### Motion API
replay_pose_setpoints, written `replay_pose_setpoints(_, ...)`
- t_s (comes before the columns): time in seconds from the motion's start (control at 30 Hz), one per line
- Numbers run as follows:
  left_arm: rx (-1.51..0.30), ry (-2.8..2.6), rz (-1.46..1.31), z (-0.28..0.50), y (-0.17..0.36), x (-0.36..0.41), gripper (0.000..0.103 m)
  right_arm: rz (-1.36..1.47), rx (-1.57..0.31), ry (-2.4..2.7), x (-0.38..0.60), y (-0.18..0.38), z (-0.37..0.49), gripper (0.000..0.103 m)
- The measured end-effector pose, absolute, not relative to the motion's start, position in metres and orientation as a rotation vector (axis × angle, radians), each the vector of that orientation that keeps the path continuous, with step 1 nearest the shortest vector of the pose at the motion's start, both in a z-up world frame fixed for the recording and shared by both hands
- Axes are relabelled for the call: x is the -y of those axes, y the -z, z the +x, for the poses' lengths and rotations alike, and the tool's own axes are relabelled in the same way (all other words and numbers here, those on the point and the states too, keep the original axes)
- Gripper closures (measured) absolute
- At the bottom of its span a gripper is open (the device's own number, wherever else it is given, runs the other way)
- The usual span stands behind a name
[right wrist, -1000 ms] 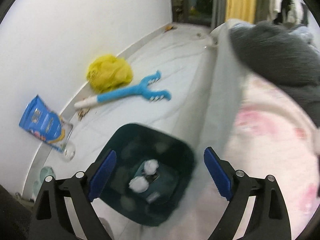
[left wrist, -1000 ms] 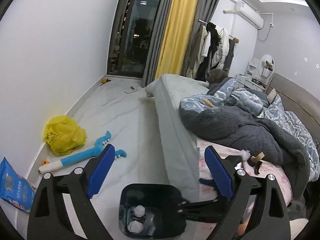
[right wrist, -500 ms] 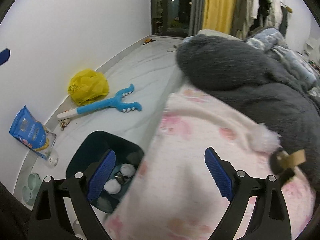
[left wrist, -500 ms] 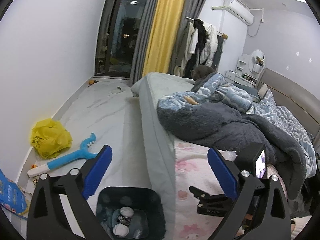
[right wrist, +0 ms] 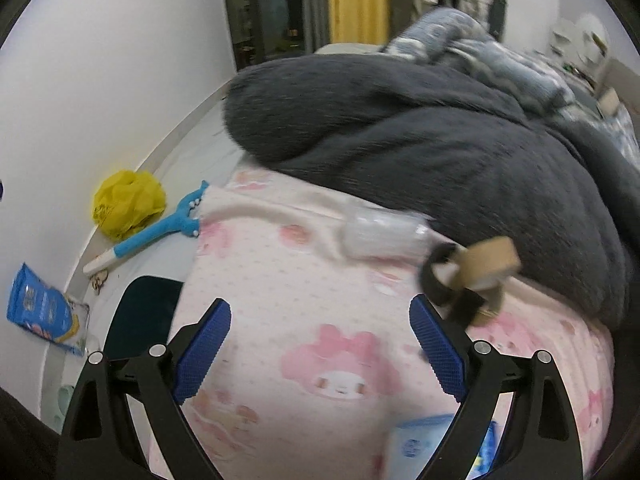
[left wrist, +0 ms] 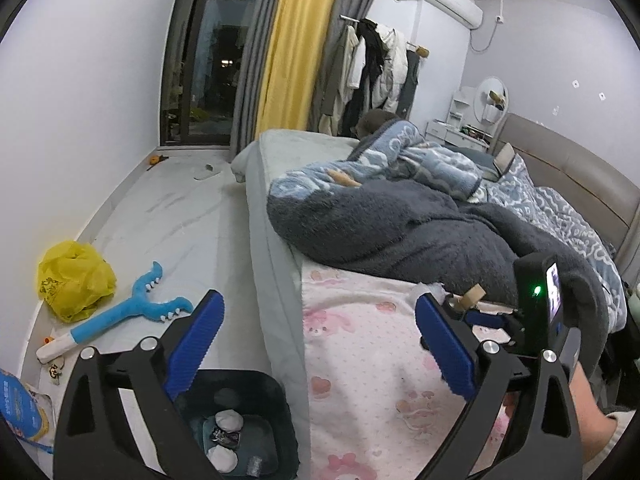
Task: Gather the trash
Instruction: 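Move both tools back toward the bed, then grasp the black strap with the right tool while the left tool grasps the blue tissue pack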
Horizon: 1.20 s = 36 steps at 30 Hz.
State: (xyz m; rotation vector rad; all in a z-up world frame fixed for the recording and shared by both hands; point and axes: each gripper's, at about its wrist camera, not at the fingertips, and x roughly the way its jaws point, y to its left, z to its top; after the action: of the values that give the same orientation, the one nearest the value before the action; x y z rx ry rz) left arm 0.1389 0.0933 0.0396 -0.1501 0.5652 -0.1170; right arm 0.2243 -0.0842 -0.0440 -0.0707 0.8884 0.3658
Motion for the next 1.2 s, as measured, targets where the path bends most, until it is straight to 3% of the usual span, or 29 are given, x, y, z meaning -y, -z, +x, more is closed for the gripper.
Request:
replay_pose_setpoints(0.47, -0.606, 0.206, -0.055, 0.151, -0.019, -0.045, 0.005, 0.026, -0.959, -0.297, 0.134, 0.057, 0.236, 0.011)
replay_pose_setpoints(0.63, -0.626, 0.242, -0.032, 0.154, -0.011, -0.032, 0.005, 0.102, -1.020, -0.308, 0.148, 0.068, 0.247, 0.041)
replay_pose_setpoints(0.97, -0.696, 0.336, 0.003, 0.159, 0.008, 0.003, 0.005, 0.113, -1.048, -0.365, 0.158, 0.080, 0.259, 0.058)
replay_pose_setpoints(1.2, -0.734, 0.396, 0.021, 0.161, 0.018, 0.029, 0.005, 0.117, -1.050, -0.381, 0.166, 0.082, 0.261, 0.075)
